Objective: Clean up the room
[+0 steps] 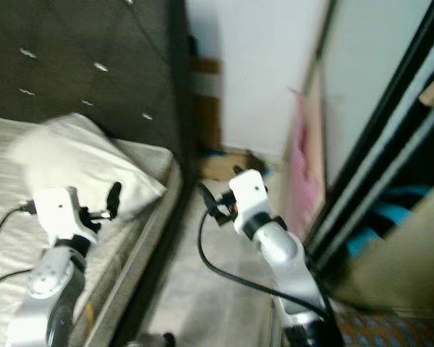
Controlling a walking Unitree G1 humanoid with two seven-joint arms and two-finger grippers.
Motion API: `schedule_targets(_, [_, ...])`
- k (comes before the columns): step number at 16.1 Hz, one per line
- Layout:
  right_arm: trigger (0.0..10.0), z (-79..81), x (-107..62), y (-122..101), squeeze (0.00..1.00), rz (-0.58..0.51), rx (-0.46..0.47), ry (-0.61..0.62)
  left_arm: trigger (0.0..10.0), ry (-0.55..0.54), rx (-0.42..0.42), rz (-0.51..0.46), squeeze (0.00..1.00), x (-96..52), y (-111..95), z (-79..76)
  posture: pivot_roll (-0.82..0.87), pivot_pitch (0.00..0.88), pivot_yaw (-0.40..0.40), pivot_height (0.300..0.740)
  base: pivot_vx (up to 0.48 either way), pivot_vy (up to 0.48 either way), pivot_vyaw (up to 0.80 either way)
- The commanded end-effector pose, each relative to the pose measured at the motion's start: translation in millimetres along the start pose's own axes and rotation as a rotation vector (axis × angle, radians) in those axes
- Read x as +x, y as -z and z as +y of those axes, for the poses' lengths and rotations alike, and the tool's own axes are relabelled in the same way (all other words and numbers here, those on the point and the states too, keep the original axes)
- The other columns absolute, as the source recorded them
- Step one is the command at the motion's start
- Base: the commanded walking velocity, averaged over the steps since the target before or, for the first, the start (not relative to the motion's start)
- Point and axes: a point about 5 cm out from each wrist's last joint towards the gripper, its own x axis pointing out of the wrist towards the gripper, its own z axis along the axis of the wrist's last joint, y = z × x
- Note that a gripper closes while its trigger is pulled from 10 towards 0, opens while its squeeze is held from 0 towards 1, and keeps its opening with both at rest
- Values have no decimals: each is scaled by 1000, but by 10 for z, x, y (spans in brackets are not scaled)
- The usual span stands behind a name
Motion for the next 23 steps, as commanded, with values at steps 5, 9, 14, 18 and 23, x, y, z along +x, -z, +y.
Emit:
schedule_targets(5, [10000,-27,17,-4,0,-6,9,20,10000,5,29,-40,0,8,-45,-3,-8,0,-3,740,0,0,800])
schedule_targets(9, [10000,-34,26,-24,0,-18,15,27,10000,2,60,-39,0,12,-36,-32,-8,0,-3,740,0,0,800])
schedule_targets(14, [10000,-52,14,-43,0,-34,55,35,10000,-23,22,-25,0,20,-5,-27,-14,0,-4,740,0,0,565])
schedule_targets(18, [10000,-73,18,-39,0,-35,60,41,10000,-32,23,-18,0,21,6,-22,-11,0,-6,740,0,370,0])
schedule_targets(23, [10000,-73,15,-39,0,-35,63,42,10000,-36,26,-33,0,35,-10,-23,-13,0,-5,740,0,243,0])
